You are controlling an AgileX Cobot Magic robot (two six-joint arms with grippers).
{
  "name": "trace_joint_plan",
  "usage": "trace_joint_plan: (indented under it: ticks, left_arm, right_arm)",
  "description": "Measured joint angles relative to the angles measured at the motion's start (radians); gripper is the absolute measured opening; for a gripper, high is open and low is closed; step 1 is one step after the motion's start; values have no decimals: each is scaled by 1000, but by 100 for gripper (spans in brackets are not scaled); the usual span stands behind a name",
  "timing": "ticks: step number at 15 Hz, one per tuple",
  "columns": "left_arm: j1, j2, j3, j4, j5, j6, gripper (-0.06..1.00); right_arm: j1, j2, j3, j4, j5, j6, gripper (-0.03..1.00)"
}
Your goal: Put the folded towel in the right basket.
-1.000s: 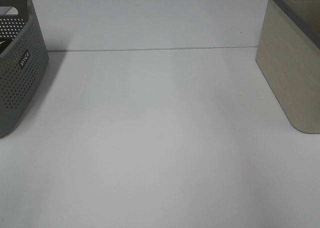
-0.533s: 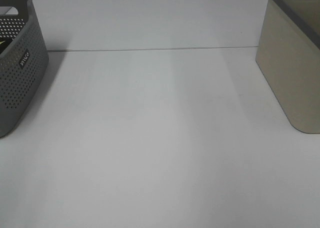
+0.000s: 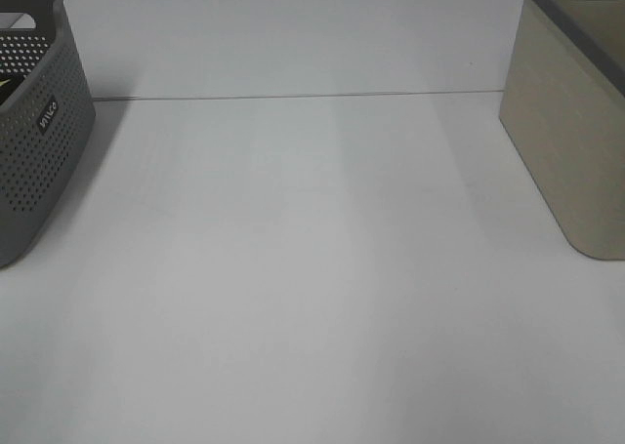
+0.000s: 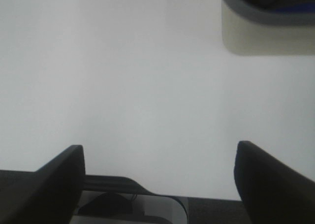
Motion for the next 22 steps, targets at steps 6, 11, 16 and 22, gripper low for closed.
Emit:
trace_joint_plan:
  ticks: [6,11,16,22]
  left_arm:
    - [0,0,0,0,0,0,98]
    - [0,0,0,0,0,0,98]
    - [0,0,0,0,0,0,98]
    - [0,0,0,0,0,0,98]
  right_arm:
    - [0,-501,388,-118,4,-10,78]
    - [0,-814,528,-120,-102,-22,78]
    - [0,-1005,534,-120,-123,-25,78]
    - [0,-1008,534,-120,-123,-25,78]
